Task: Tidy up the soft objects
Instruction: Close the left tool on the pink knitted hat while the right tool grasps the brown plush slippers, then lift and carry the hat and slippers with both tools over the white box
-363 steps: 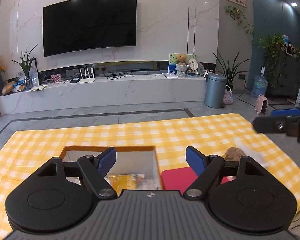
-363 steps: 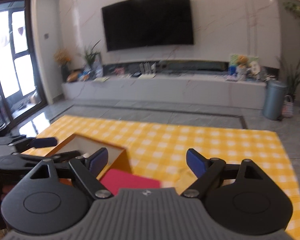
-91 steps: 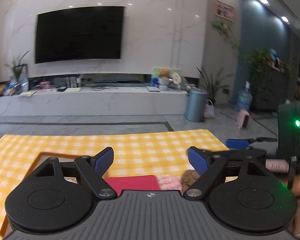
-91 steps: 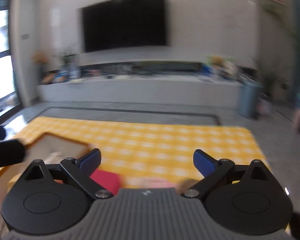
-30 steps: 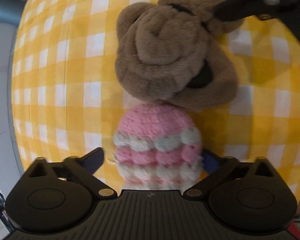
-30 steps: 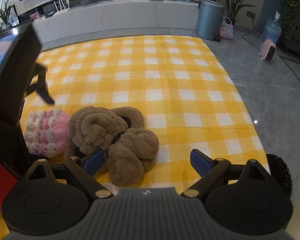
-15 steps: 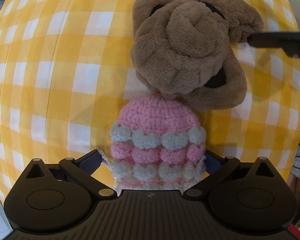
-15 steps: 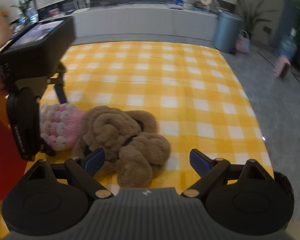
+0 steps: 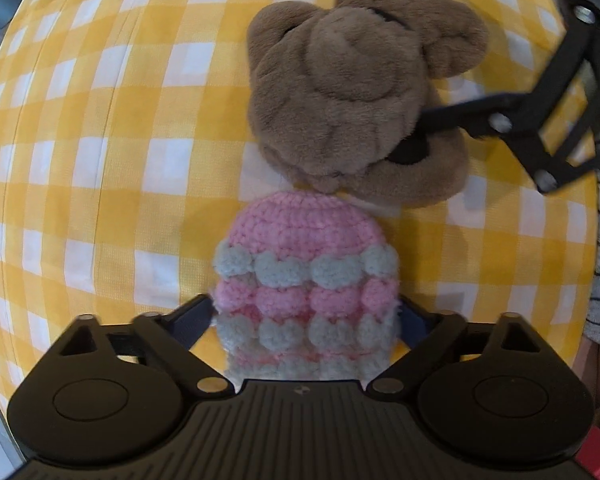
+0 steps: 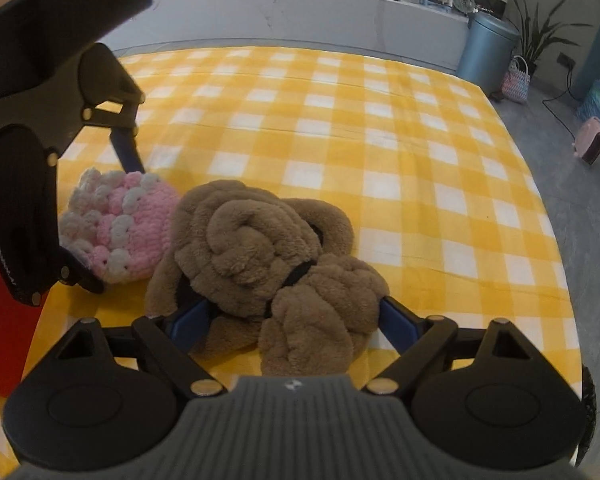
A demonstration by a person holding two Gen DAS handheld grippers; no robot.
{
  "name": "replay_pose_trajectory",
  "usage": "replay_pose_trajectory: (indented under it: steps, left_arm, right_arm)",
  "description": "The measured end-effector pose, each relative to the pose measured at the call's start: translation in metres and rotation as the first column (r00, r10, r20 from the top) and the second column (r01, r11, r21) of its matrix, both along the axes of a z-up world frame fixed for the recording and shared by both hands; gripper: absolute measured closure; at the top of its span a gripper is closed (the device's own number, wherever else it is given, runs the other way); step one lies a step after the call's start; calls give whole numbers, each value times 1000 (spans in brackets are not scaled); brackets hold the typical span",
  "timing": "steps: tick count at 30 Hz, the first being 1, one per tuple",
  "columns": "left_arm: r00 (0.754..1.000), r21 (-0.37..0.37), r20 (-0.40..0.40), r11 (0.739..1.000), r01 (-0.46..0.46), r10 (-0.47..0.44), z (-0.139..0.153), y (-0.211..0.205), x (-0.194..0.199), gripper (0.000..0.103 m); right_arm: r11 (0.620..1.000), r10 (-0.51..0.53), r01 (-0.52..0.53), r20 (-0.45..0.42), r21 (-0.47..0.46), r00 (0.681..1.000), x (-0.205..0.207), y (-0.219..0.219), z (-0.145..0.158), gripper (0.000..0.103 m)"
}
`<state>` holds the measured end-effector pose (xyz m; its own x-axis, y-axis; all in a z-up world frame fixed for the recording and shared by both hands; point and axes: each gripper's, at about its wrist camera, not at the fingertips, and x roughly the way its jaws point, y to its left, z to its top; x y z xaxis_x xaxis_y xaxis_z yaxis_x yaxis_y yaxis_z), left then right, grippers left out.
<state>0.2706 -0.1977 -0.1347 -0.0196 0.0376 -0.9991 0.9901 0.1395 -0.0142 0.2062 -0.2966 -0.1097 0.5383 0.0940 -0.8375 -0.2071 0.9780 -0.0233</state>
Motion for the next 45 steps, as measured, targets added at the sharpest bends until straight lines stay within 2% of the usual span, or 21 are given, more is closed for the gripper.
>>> replay_pose_trajectory:
  steps: [1,2,6,12,15,18,21,23,25,26,27,29,31,33,34,35,37,38,40,42,45]
  left_arm:
    - [1000,-8,3,1000,23,-23,3,1,-3,14]
    - [999,-10,7,999,39,-39,5,1,-6,23]
    - [999,-1,8,999,51,-51,8,0,-14,38]
    - [991,58,66,992,112,-115,8,-10,-41,40]
    - [993,113,104,993,38,-50,6,-15,-44,39]
    - [983,75,178,997,28,-41,18,-15,-48,38]
    - [957,4,277,996,-91,87,31,-11,-46,38]
    - [929,-3,353,994,-113,107,34,-9,-56,38]
    - [878,-13,454,986,-165,153,41,-8,-64,37]
    - [856,-37,479,978,-203,196,46,-5,-67,37]
    - [844,-69,480,969,-235,239,53,-1,-72,37]
    - [831,-135,454,946,-295,323,65,6,-83,36]
    - [801,-170,439,913,-371,407,78,4,-83,37]
    - [746,-173,456,871,-460,485,88,6,-85,37]
    - [729,-176,458,855,-488,509,84,5,-82,38]
    - [726,-193,449,850,-491,521,87,6,-86,38]
    - [735,-256,418,846,-468,533,96,17,-80,39]
    - [732,-278,403,836,-474,549,102,18,-84,39]
    - [711,-325,375,803,-500,595,113,19,-91,39]
    - [706,-364,355,787,-499,612,120,20,-95,39]
    - [700,-398,343,772,-496,627,131,22,-108,39]
  right_arm:
    - [1000,-9,9,-5,5,1000,0,-2,1,27]
    - [1000,-19,20,-14,17,1000,1,-5,1,29]
    - [998,-30,31,-22,46,999,1,-11,2,38]
    - [995,-62,63,-21,77,998,-3,-17,5,47]
    - [995,-84,85,-12,53,996,-5,-18,7,47]
    - [997,-78,78,-2,19,997,-8,-17,8,47]
    - [995,-95,94,8,41,995,-9,-22,12,48]
    - [993,-109,108,20,44,994,-10,-25,15,48]
    - [992,-119,118,29,40,993,-11,-26,16,50]
    - [992,-122,121,29,37,992,-11,-26,17,60]
    - [992,-124,123,26,36,992,-11,-26,17,67]
    - [991,-130,129,28,39,991,-12,-27,18,67]
    - [991,-131,130,22,40,991,-12,-27,17,68]
    - [990,-133,133,15,44,991,-12,-28,16,68]
    - [990,-136,135,13,44,991,-11,-29,15,67]
    - [989,-139,138,13,48,990,-10,-30,14,65]
    - [989,-141,139,22,58,990,-10,-31,15,54]
    - [990,-132,131,31,51,991,-10,-30,14,49]
    - [997,-80,79,52,15,995,-8,-25,9,27]
    - [1000,-24,24,43,-13,999,-7,-16,3,23]
    - [998,-1,3,53,-55,999,-4,-10,-3,22]
